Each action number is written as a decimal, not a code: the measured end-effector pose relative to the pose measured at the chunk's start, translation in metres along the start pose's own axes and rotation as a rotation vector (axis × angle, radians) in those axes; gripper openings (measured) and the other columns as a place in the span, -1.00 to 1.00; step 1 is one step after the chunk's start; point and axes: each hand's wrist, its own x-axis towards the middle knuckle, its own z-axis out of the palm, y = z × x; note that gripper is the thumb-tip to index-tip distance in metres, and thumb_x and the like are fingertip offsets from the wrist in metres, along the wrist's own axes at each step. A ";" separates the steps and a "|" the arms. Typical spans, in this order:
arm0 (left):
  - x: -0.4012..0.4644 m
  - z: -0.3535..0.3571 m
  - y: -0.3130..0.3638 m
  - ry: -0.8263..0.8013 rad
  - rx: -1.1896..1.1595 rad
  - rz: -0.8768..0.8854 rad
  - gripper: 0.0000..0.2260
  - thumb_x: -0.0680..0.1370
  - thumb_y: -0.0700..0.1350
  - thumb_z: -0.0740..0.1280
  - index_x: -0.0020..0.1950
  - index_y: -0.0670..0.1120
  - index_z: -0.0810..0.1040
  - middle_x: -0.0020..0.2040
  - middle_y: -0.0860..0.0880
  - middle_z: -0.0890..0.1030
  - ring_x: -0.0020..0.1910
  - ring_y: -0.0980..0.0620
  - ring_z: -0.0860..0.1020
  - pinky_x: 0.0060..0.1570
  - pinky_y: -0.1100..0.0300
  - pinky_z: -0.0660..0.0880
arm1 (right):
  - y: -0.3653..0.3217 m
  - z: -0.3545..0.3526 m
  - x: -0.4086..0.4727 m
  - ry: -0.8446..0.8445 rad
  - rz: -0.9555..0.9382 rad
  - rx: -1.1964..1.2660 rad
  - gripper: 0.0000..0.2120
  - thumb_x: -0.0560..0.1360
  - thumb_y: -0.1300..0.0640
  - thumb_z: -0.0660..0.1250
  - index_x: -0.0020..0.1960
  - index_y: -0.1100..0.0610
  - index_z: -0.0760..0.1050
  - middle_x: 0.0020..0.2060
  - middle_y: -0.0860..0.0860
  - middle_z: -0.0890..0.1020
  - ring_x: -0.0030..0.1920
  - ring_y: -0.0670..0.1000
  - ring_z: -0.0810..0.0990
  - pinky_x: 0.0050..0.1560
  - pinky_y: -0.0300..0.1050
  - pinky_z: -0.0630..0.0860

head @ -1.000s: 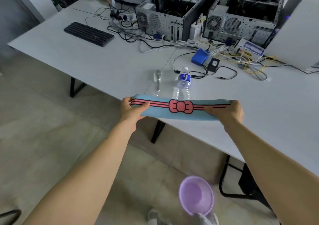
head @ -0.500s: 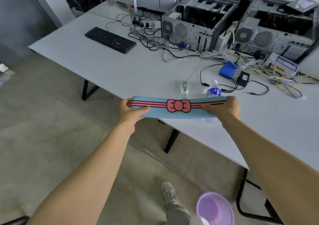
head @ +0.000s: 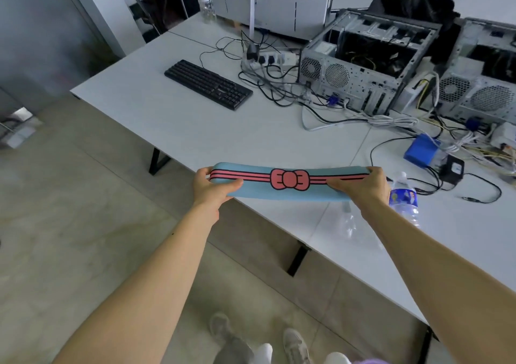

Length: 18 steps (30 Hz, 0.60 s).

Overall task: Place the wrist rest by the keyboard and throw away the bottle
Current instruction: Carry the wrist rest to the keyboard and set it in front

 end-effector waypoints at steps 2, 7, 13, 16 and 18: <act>0.021 -0.018 0.011 -0.016 0.000 0.001 -0.41 0.31 -0.34 0.55 0.27 -0.16 0.41 0.04 -0.04 0.59 -0.05 0.02 0.62 -0.24 0.19 0.55 | -0.012 0.025 -0.002 -0.009 0.009 0.016 -0.13 0.08 -0.03 0.66 0.29 0.17 0.39 0.06 0.06 0.56 0.15 0.11 0.53 0.16 0.03 0.54; 0.075 -0.059 0.039 -0.033 0.027 0.000 -0.43 0.33 -0.32 0.54 0.27 -0.14 0.41 0.08 -0.07 0.58 0.06 -0.08 0.62 -0.22 0.17 0.56 | -0.043 0.081 -0.015 0.016 0.033 0.036 -0.12 0.09 -0.07 0.65 0.31 0.14 0.38 0.12 0.09 0.58 0.14 0.14 0.56 0.15 0.09 0.55; 0.135 -0.103 0.066 -0.064 0.076 0.014 -0.45 0.34 -0.29 0.54 0.26 -0.13 0.42 0.12 -0.10 0.59 0.07 -0.10 0.62 -0.14 0.09 0.59 | -0.074 0.141 -0.028 0.046 0.052 0.078 -0.16 0.14 -0.03 0.65 0.31 0.17 0.39 0.15 0.11 0.58 0.17 0.14 0.55 0.13 0.03 0.55; 0.161 -0.116 0.076 -0.069 0.088 0.011 -0.45 0.34 -0.28 0.55 0.26 -0.14 0.43 0.10 -0.08 0.59 0.00 -0.04 0.62 -0.14 0.08 0.60 | -0.088 0.165 -0.029 0.042 0.069 0.107 -0.17 0.15 -0.04 0.65 0.30 0.15 0.39 0.13 0.10 0.57 0.13 0.12 0.55 -0.01 -0.05 0.52; 0.178 -0.123 0.081 -0.071 0.089 0.009 -0.46 0.34 -0.27 0.55 0.25 -0.14 0.44 0.09 -0.07 0.59 -0.04 -0.01 0.62 -0.19 0.12 0.59 | -0.098 0.178 -0.027 0.030 0.083 0.116 -0.17 0.15 -0.04 0.64 0.30 0.13 0.38 0.12 0.09 0.56 0.12 0.11 0.55 -0.07 -0.09 0.49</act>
